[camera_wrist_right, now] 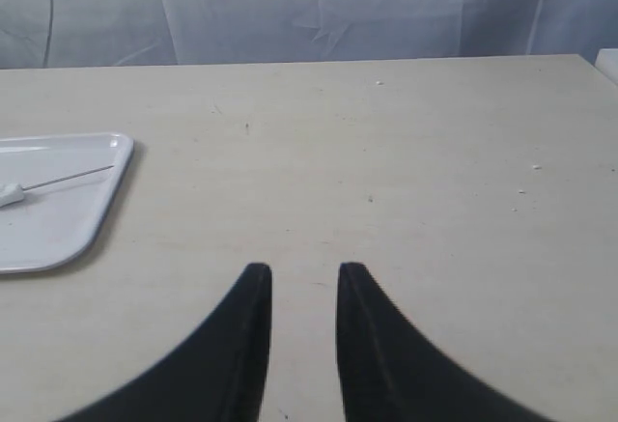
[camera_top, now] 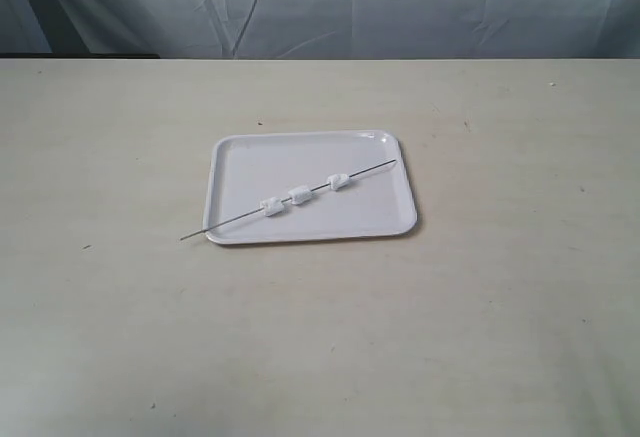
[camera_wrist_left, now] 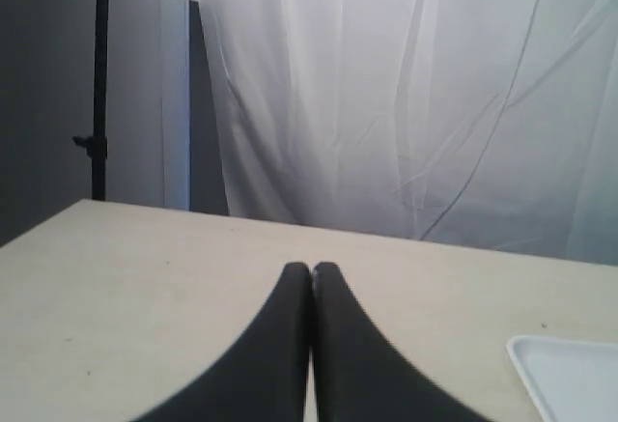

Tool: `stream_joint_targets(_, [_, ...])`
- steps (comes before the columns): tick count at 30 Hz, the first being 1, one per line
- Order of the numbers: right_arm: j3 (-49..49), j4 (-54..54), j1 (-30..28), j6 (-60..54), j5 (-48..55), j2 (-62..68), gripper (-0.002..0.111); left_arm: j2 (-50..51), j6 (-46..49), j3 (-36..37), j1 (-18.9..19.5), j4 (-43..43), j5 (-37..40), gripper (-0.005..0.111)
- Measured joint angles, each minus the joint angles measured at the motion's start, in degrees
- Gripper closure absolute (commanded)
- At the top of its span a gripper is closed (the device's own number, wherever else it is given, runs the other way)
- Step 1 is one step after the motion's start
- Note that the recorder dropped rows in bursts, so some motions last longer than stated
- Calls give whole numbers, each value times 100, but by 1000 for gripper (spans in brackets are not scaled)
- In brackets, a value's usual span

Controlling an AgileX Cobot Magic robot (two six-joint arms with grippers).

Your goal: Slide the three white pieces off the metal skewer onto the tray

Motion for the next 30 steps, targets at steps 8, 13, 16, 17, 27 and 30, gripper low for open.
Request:
stream_joint_targets(8, [0,-101,0,0,-201,0,84,1435,-14,-182,0,-113,232,107])
stream_joint_targets(13, [0,244,0,0,-1481,0,84,2212,-8,-637,0,-414,743,107])
stream_joint_targets(16, [0,678,0,0,-2342,0,84,2567,136,-972,0,-593,1193,107])
stream_joint_targets(17, [0,810,0,0,-2595,0,84,2658,254,-1065,0,-658,1365,107])
stream_joint_targets(27, [0,1095,0,107,-5004,0,84,3160,2326,-2314,0,-1825,2252,107])
stream_joint_targets(30, [0,986,0,232,-5752,0,84,3160,2568,-2569,0,-2152,1767,107])
